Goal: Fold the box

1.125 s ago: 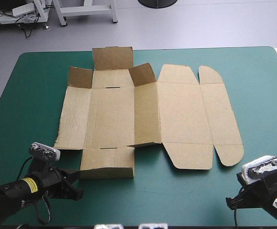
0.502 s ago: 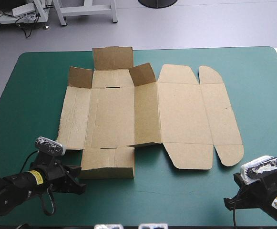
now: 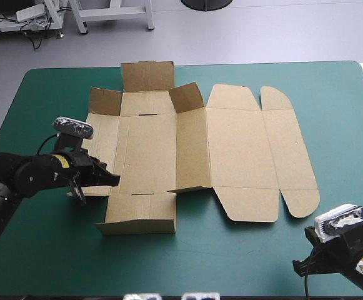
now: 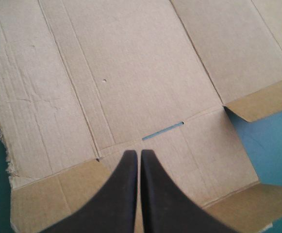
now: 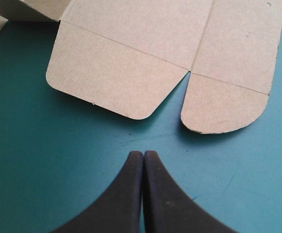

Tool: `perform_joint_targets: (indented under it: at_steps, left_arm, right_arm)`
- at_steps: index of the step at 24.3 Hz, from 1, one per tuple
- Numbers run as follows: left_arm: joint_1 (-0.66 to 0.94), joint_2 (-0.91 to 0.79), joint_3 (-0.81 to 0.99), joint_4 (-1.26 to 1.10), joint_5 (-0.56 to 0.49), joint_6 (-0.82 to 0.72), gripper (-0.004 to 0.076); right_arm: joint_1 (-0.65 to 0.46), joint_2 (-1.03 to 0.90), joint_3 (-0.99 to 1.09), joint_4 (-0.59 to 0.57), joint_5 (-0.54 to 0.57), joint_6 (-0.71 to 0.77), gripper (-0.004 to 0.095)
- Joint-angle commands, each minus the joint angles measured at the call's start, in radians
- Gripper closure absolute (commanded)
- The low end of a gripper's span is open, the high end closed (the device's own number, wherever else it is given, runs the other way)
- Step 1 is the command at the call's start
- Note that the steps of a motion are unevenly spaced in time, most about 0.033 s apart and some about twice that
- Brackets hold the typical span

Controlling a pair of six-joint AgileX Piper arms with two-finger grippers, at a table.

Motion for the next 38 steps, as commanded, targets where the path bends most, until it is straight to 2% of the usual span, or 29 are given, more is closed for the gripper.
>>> perform_joint_targets:
  at_steps: [1,4,6,7,9,12,16,19,21,22,25,27,33,38]
  left_arm:
    - [0.143,0.049,-0.061,-0.204,-0.026,0.162,0.0709]
    - [0.31,0.103,-0.065,-0.417,0.052,0.384,0.0709]
    - [0.419,0.141,-0.065,-0.53,0.112,0.479,0.0709]
    - [0.531,0.182,-0.065,-0.613,0.165,0.57,0.0709]
    - [0.658,0.233,-0.065,-0.665,0.203,0.624,0.0709]
    - [0.769,0.286,-0.065,-0.653,0.19,0.706,0.0709]
    - [0.858,0.405,-0.065,-0.649,0.074,0.774,0.0709]
    - [0.86,0.499,-0.065,-0.722,0.092,0.832,0.0702]
    - [0.86,0.57,-0.065,-0.759,0.136,0.841,0.0606]
    - [0.86,0.617,-0.065,-0.759,0.165,0.843,0.0486]
    - [0.86,0.666,-0.065,-0.772,0.199,0.843,0.0279]
    - [0.86,0.685,-0.065,-0.782,0.221,0.846,0.0214]
    - [0.86,0.702,-0.065,-0.907,0.3,0.953,0.0214]
    - [0.86,0.707,-0.065,-0.953,0.314,0.979,0.0214]
  right_arm:
    - [0.002,0.006,-0.025,0.018,-0.045,-0.01,0.0928]
    - [0.002,0.006,-0.025,0.018,-0.045,-0.01,0.0928]
    - [0.002,0.006,-0.025,0.018,-0.045,-0.01,0.0928]
    - [0.002,0.006,-0.025,0.018,-0.045,-0.01,0.0928]
    - [0.002,0.006,-0.025,0.018,-0.045,-0.01,0.0928]
    - [0.002,0.006,-0.025,0.018,-0.04,-0.022,0.0928]
    - [0.002,0.006,-0.025,0.018,-0.037,-0.039,0.0928]
    - [0.002,0.006,-0.025,0.038,-0.018,-0.039,0.0928]
    - [0.002,0.006,-0.025,0.038,-0.011,-0.039,0.0928]
    - [0.002,0.006,-0.025,0.04,-0.006,-0.027,0.0928]
    - [0.002,0.006,-0.025,0.053,0.003,-0.027,0.0928]
    - [0.002,0.006,-0.025,0.055,0.003,-0.027,0.0928]
    - [0.002,0.006,-0.025,0.053,-0.011,-0.027,0.0928]
    - [0.002,0.006,-0.025,0.053,-0.009,-0.022,0.0928]
